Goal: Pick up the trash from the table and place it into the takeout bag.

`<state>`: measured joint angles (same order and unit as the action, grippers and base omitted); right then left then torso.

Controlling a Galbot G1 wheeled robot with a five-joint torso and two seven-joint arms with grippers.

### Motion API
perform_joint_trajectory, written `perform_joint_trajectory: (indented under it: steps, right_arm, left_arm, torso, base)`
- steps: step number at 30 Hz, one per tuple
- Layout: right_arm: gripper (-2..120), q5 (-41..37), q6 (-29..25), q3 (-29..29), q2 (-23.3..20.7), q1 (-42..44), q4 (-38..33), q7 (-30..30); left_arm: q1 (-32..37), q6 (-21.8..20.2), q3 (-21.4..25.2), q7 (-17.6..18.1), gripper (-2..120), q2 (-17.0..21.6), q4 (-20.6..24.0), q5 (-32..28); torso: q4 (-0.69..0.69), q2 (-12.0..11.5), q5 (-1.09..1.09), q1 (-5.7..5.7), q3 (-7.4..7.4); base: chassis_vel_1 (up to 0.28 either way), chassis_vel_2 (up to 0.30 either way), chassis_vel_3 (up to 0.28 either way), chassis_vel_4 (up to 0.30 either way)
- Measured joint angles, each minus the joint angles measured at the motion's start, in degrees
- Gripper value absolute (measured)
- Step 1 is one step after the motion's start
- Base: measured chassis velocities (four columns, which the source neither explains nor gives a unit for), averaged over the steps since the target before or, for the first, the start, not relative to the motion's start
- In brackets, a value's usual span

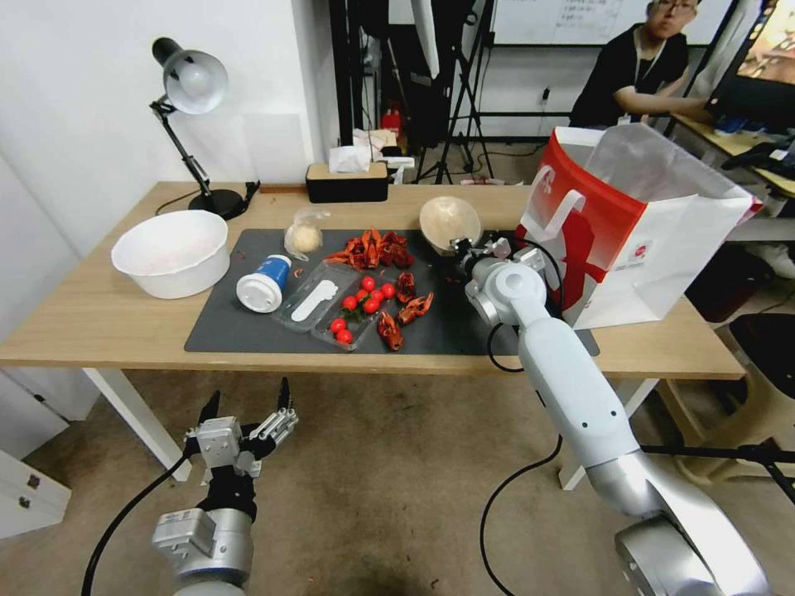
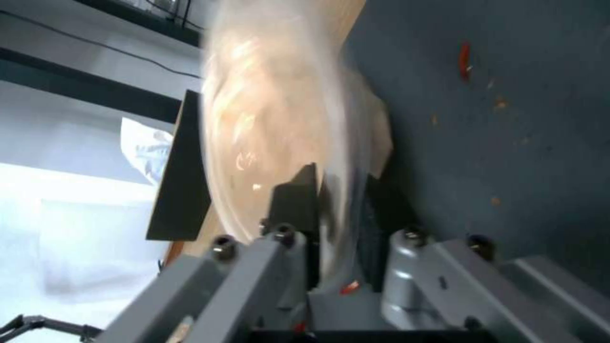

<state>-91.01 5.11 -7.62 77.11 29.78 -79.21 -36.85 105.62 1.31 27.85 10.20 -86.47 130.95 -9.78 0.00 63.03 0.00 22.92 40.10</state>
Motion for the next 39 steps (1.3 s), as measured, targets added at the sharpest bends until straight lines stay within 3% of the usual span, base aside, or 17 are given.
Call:
perform_joint_trajectory:
  steps: [2,3,4,15,23,27,34,39]
  right_arm:
    - [18,0.0,0.0,0.0,0.0,0.1,0.0,0.0]
    - [4,0.1,0.0,0.0,-0.1,0.2,-0.1,0.1]
    - [0,0.1,0.0,-0.1,-0.2,0.3,-0.2,0.2]
    - [0,1.1,0.0,-0.3,-0.9,1.0,-1.0,1.3]
    - [0,8.1,-0.3,0.3,-3.2,2.2,-5.3,5.0]
    - [0,14.0,-0.4,1.0,-5.0,2.8,-9.1,7.3]
    - [0,39.9,-4.8,1.4,-9.7,5.5,-17.3,16.5]
    - [0,49.4,-5.9,-1.0,-13.1,5.9,-22.4,15.9]
  left_arm:
    - [0.0,0.0,0.0,0.0,100,0.0,0.0,0.0]
    - [0.0,0.0,0.0,0.0,100,0.0,0.0,0.0]
    - [0.0,0.0,0.0,0.0,100,0.0,0.0,0.0]
    - [0.0,0.0,0.0,0.0,100,0.2,0.0,-0.1]
    - [-0.4,0.0,-0.2,0.0,100,0.2,-0.7,-0.2]
    - [-0.3,0.0,-0.1,0.0,100,0.1,-0.7,-0.2]
    - [0.0,0.4,0.1,0.0,100,-0.2,-0.4,0.2]
    - [0.2,0.4,-0.1,0.0,100,-0.6,-0.2,0.7]
  torso:
    - [0.00,0.0,0.00,0.00,0.00]
    - [0.00,0.0,0.00,0.00,0.00]
    - [0.00,0.0,0.00,0.00,0.00]
    - [0.00,0.0,0.00,0.00,0.00]
    - [-0.01,0.0,0.00,0.00,0.00]
    - [0.00,0.0,-0.01,0.00,0.00]
    - [0.00,0.0,0.01,0.00,0.00]
    - [0.00,0.0,0.00,0.00,0.00]
  base:
    - [0.000,0.000,0.000,0.000]
    - [0.000,0.000,0.000,0.000]
    - [0.000,0.000,0.000,0.000]
    - [0.000,0.000,0.000,0.000]
    - [0.000,0.000,0.000,0.000]
    - [0.000,0.000,0.000,0.000]
    - [0.000,0.000,0.000,0.000]
    - [0.000,0.000,0.000,0.000]
